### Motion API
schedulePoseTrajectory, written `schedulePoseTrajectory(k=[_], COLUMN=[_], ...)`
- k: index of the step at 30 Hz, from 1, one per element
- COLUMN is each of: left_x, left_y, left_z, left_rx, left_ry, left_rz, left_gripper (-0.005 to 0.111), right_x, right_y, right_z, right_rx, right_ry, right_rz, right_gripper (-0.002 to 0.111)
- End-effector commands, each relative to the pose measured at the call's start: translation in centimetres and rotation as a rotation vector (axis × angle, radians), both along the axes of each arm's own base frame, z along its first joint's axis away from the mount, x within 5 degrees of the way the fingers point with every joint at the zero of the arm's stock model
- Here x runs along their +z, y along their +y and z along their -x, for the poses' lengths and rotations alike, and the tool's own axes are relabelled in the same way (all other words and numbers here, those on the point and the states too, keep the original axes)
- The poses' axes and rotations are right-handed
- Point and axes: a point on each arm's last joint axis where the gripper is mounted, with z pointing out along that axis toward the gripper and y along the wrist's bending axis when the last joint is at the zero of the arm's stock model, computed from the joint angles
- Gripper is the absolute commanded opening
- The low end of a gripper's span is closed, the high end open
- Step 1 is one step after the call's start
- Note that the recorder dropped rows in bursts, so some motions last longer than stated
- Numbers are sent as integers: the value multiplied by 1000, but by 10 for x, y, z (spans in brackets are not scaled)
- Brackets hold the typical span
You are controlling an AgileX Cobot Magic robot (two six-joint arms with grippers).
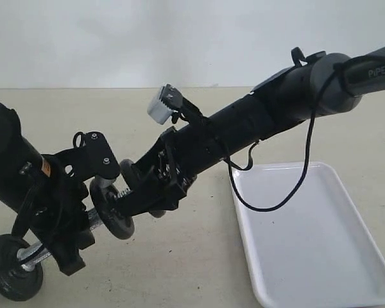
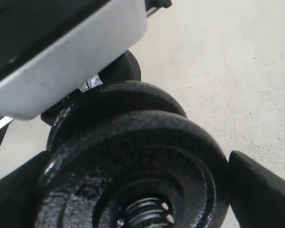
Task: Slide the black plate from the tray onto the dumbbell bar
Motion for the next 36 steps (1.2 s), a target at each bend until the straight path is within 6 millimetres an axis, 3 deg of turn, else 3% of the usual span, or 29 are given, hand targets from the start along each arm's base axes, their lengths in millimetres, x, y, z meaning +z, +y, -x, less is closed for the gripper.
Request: schedulePoseTrajectory(k=[1, 5, 8, 11, 16, 19, 36], left_x=[46, 46, 46, 46, 46, 46, 47], left_y=[-18, -18, -18, -18, -18, -18, -18], left_z=[-43, -43, -43, -43, -43, -43, -43], left_rx=[122, 122, 122, 122, 128, 128, 154], left_ry=[-538, -538, -538, -538, -535, -535, -530], left_rz=[315, 315, 315, 315, 319, 319, 335], left_gripper=[4, 4, 4, 4, 4, 4, 4], right_x=[16, 17, 17, 19, 20, 20, 16], right_y=[10, 10, 10, 11, 13, 13, 8], right_z=[13, 13, 12, 12, 6, 4, 4], right_rx=[75, 63, 62, 44, -41, -76, -69], right_ry=[68, 83, 83, 107, 142, 165, 168], right_rz=[-95, -95, -98, -110, -122, -118, -52], right_gripper=[0, 1, 11, 33, 89, 105, 105])
